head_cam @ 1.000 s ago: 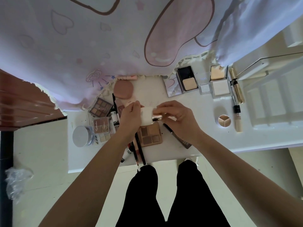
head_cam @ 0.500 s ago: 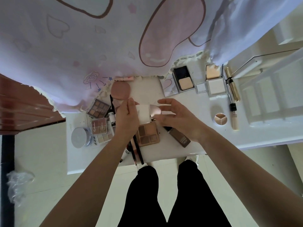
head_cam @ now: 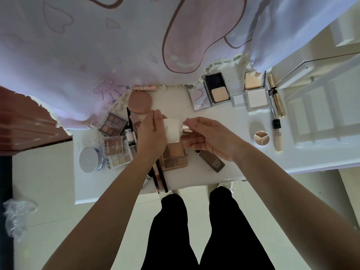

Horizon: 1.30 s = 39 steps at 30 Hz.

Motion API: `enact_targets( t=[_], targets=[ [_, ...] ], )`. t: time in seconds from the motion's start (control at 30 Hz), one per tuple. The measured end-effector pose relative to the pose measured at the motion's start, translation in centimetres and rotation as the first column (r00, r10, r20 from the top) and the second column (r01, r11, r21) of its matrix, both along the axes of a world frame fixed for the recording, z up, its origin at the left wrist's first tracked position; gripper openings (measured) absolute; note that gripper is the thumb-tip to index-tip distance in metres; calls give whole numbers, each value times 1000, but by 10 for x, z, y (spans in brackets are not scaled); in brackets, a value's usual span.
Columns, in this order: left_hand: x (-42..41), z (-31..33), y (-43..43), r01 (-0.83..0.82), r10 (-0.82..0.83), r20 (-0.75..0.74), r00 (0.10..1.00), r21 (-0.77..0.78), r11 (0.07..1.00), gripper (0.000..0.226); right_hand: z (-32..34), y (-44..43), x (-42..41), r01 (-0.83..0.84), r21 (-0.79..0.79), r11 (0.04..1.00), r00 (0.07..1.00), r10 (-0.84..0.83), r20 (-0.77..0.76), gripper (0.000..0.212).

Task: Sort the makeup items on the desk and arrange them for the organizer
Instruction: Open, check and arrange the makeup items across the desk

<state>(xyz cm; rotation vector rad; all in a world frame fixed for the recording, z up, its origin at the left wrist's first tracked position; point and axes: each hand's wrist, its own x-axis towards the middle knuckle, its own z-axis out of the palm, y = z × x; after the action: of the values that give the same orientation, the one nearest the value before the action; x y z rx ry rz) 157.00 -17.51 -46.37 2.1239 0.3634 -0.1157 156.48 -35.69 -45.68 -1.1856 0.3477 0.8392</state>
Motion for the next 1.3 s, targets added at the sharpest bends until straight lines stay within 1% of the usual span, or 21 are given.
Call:
enact_targets(
  t=[0.03, 0.1, 0.13, 0.17, 0.3, 0.37, 0.43, 0.57, 0.63, 0.7, 0.73, 0.8, 0.83, 0.87, 0.93, 1.0, 1.07, 1.13, 1.2, 1.3],
  targets=[
    [0, -2, 1, -8, 8, -7, 1000, -2, 1000, 35, -3, -1, 0, 19, -7, 1000, 999, -19, 44, 29],
    [1, -4, 4, -42, 41, -31, 999, -26, 999, 35, -8, -4, -1, 12, -86, 996, 984, 4, 177, 49],
    [1, -4, 5, -48, 47, -37, 998, -31, 998, 35, -9, -4, -2, 13, -119, 993, 976, 13, 219, 54],
    [1, -3, 4, -47, 46, -36, 998, -33, 998, 35, -9, -5, -3, 29, -117, 993, 973, -2, 231, 54],
    [4, -3, 2, -38, 38, -5, 999, -37, 999, 35, -8, -3, -4, 49, -16, 999, 984, -46, 171, 39],
    [4, -5, 2, -23, 23, 5, 1000, -27, 999, 34, -8, -3, -4, 53, -23, 998, 987, -49, 150, 36],
    [4, -7, 3, -26, 26, 4, 1000, -25, 999, 33, -8, -3, -4, 64, -54, 997, 985, -54, 165, 34],
    [3, -7, 4, -110, 104, -65, 992, -97, 989, 34, -9, -8, -2, 103, -10, 995, 981, -100, 165, 33],
    [2, -6, 4, -164, 140, -133, 981, -188, 968, 34, -10, -9, -1, 93, -10, 996, 982, -91, 163, 34],
    [3, -7, 3, -253, 171, -243, 955, -362, 897, 34, -12, -9, 0, 106, -16, 994, 982, -102, 157, 33],
    [3, -7, 3, -284, 161, -294, 942, -446, 849, 33, -13, -10, 0, 131, -19, 991, 980, -126, 152, 32],
    [6, -10, 3, -310, 115, -348, 931, -583, 751, 22, -16, -12, 0, 191, -30, 981, 973, -186, 140, 30],
    [7, -13, 3, -309, 86, -360, 929, -625, 717, 17, -19, -15, 1, 219, -41, 975, 968, -212, 135, 28],
    [9, -15, 3, -296, 56, -365, 929, -646, 704, 18, -21, -17, 1, 243, -53, 968, 963, -235, 132, 28],
    [13, -23, 3, -257, 16, -365, 931, -622, 740, 32, -26, -22, 2, 284, -94, 954, 954, -271, 131, 27],
    [19, -27, 1, -243, 31, -368, 929, -548, 800, 38, -32, -26, 3, 305, -188, 934, 948, -278, 157, 30],
    [26, -29, -3, -232, 46, -363, 930, -488, 842, 38, -38, -31, 6, 314, -309, 898, 945, -265, 191, 32],
    [34, -31, -9, -216, 72, -333, 940, -419, 882, 38, -42, -34, 10, 318, -393, 863, 945, -256, 203, 32],
    [41, -35, -12, -220, 105, -309, 945, -363, 905, 38, -46, -35, 14, 329, -429, 841, 942, -263, 207, 31],
    [55, -41, -10, -218, 128, -292, 948, -302, 928, 29, -51, -32, 20, 332, -470, 818, 941, -251, 227, 29]
  ],
)
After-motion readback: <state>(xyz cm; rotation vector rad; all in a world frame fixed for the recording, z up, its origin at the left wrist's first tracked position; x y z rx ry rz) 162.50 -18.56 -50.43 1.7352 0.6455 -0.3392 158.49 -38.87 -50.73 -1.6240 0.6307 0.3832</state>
